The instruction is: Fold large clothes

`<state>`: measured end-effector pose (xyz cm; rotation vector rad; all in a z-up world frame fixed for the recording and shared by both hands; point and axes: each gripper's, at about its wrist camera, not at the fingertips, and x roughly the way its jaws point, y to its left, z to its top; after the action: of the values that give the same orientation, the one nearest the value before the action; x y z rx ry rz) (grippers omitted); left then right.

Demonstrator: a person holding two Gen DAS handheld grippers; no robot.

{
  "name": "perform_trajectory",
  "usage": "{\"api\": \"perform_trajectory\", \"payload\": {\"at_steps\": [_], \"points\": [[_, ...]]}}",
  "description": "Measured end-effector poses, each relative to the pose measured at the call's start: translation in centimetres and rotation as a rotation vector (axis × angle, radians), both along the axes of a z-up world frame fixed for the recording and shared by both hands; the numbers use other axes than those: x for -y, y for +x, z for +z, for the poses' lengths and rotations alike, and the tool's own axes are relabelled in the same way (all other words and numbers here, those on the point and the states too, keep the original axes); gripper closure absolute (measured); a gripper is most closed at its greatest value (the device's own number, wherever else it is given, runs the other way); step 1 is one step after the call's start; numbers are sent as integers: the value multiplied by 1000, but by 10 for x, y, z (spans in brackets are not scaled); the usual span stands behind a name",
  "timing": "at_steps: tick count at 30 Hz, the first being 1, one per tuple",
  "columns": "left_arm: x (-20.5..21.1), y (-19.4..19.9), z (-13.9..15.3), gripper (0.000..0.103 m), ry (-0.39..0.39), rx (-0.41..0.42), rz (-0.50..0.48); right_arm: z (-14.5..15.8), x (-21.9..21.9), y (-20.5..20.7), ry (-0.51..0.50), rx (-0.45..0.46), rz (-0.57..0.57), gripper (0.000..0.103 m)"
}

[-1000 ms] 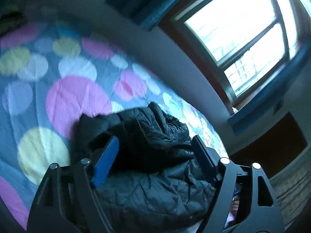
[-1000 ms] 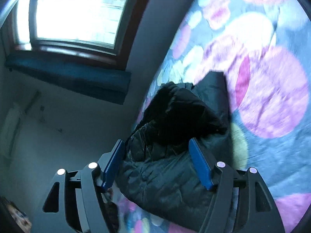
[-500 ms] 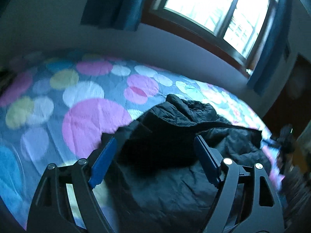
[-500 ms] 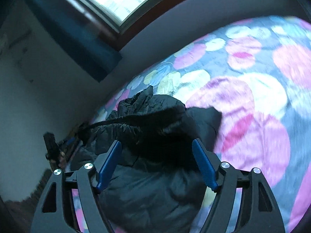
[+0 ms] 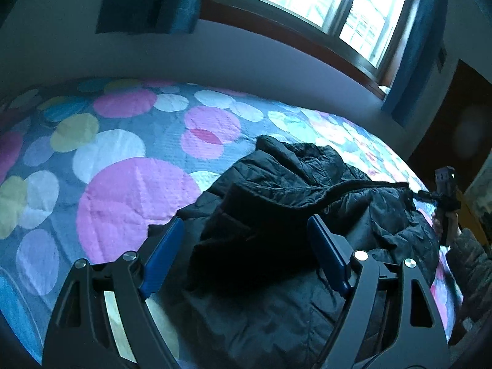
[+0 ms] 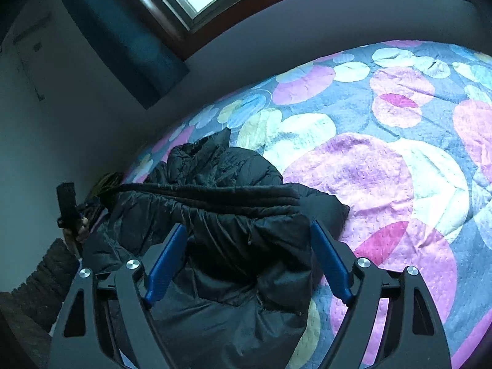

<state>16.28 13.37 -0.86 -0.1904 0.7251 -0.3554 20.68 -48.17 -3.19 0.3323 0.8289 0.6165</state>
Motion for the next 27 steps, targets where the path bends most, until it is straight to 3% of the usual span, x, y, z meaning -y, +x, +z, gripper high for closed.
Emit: {"api": "perform_trajectory", "payload": {"at_steps": [8,12,18,19,20,21,23,27], "points": [[11,21,-6,22,28,-73,-26,-2,0,5,-5,-9,9,22],[21,25,-7,44,66,-87,-31,-5,1,9,2,-20,1,22],[31,26,-10,64,92,-101,-29,-8,-3,10,-20,-7,-9,23],[33,25,-10,68,98,-100,-30,-6,-3,9,-15,4,-16,31],[36,23,-10,72,116,-94,-30,-6,-3,9,-12,1,-13,55],[39,22,-9,78,131,-90,-31,-6,-5,11,-36,-10,-22,68],[46,18,-6,82,166,-77,-31,-4,-11,10,-93,-6,-33,85],[53,8,7,85,200,-42,-13,13,-24,-7,-180,59,-36,89]]}}
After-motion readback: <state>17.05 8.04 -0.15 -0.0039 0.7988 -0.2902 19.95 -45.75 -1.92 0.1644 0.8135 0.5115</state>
